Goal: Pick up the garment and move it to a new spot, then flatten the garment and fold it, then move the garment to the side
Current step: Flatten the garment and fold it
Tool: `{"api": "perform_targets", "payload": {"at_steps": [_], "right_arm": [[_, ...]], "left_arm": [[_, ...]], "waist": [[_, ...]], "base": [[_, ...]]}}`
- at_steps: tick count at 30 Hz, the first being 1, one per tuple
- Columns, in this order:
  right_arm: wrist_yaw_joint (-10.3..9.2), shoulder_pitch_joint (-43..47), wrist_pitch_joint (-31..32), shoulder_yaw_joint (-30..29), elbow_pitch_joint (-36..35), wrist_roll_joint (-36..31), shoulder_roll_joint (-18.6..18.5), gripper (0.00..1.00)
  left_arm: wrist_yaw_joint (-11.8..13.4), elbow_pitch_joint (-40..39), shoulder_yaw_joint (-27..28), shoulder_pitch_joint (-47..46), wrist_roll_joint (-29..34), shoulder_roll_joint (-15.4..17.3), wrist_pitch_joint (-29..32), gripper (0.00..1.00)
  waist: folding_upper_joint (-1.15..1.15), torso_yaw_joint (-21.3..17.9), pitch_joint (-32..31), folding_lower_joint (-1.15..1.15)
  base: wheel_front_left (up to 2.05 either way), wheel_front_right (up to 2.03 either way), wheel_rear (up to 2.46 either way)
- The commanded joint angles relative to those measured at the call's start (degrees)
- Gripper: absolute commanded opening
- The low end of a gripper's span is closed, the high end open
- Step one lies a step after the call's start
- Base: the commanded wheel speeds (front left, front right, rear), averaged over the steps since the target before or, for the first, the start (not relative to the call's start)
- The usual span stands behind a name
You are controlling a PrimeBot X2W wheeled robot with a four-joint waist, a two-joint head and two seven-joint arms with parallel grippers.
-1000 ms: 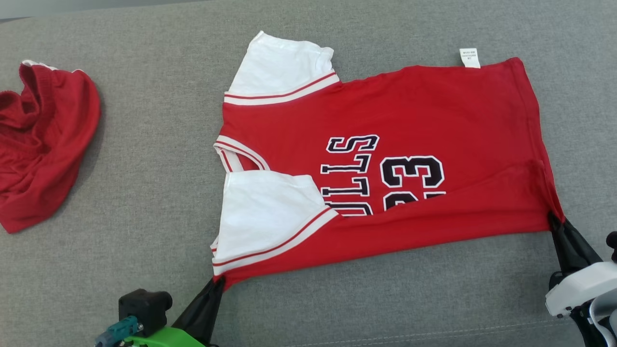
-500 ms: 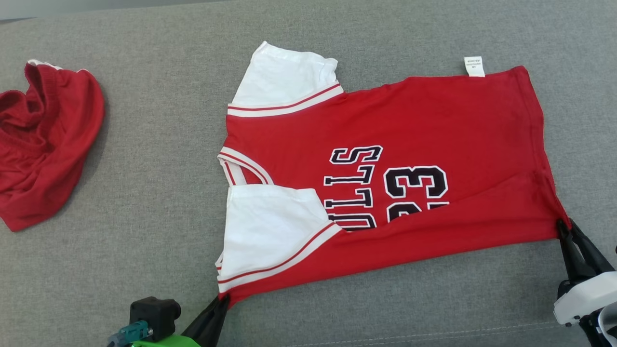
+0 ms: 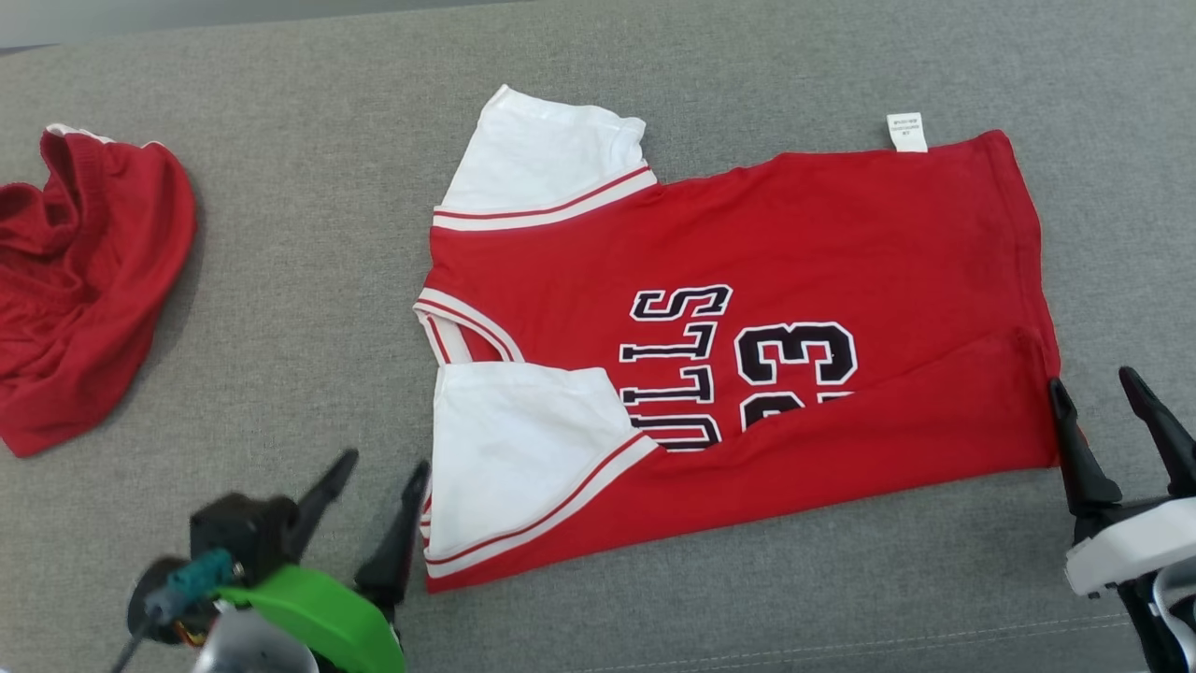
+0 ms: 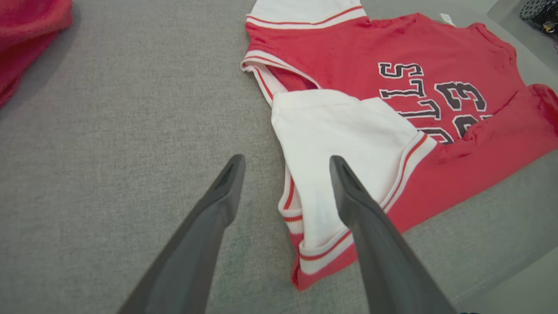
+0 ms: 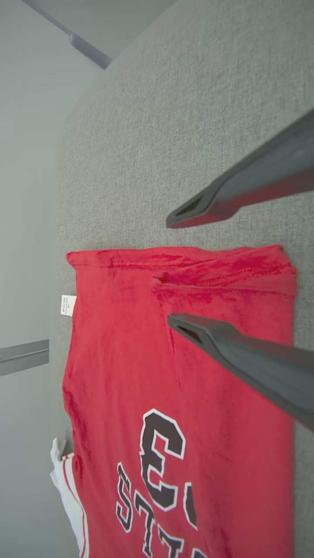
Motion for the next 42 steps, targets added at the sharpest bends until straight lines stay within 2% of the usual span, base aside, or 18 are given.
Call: {"api": "perform_targets", "payload": {"at_steps": [1, 6, 10, 17, 23, 31, 42], "right_arm": [[-0.10, -1.25, -0.18, 0.05, -0.84, -0.81, 0.60, 1.00], [-0.10, -4.50, -0.18, 1.64, -2.94, -2.44, 1.91, 1.00], [-0.10, -7.65, -0.18, 2.52, -3.97, -3.45, 2.42, 1.00], [-0.10, -12.23, -0.18, 4.12, -5.27, -4.08, 3.42, 1.00], [-0.10, -14.78, -0.18, 4.47, -6.00, -4.27, 4.35, 1.00], [-0.10, -16.01, -0.18, 4.17, -6.86, -4.28, 5.74, 1.00], [-0.10, -15.93, -0.18, 3.56, -7.45, -4.86, 7.91, 1.00]], "left_arm": [[0.41, -0.88, 0.86, -2.92, 1.38, 0.96, 0.22, 1.00], [-1.38, -3.13, 3.09, -15.36, 1.26, 2.24, 5.34, 1.00], [-4.09, -0.17, 3.88, -28.03, 0.42, 2.72, 11.39, 1.00], [-10.13, 10.56, 2.14, -47.74, -2.90, 1.52, 23.87, 1.00], [-13.96, 20.88, -1.10, -58.22, -1.83, 1.16, 30.39, 1.00], [-16.00, 28.81, -4.34, -65.39, -0.21, 0.65, 32.43, 1.00], [-16.79, 34.96, -7.51, -69.61, 2.87, 3.60, 31.84, 1.00]], "waist": [[0.00, -0.01, 0.30, 0.00], [0.00, -0.38, 3.51, 0.00], [0.00, -1.17, 7.27, 0.00], [0.00, -3.86, 13.54, 0.00], [0.00, -6.95, 17.65, 0.00], [0.00, -10.33, 21.27, 0.00], [0.00, -13.61, 23.25, 0.00]], "base": [[0.00, 0.00, 0.00], [0.00, 0.00, 0.00], [0.00, 0.00, 0.00], [0.00, 0.00, 0.00], [0.00, 0.00, 0.00], [0.00, 0.00, 0.00], [0.00, 0.00, 0.00]]}}
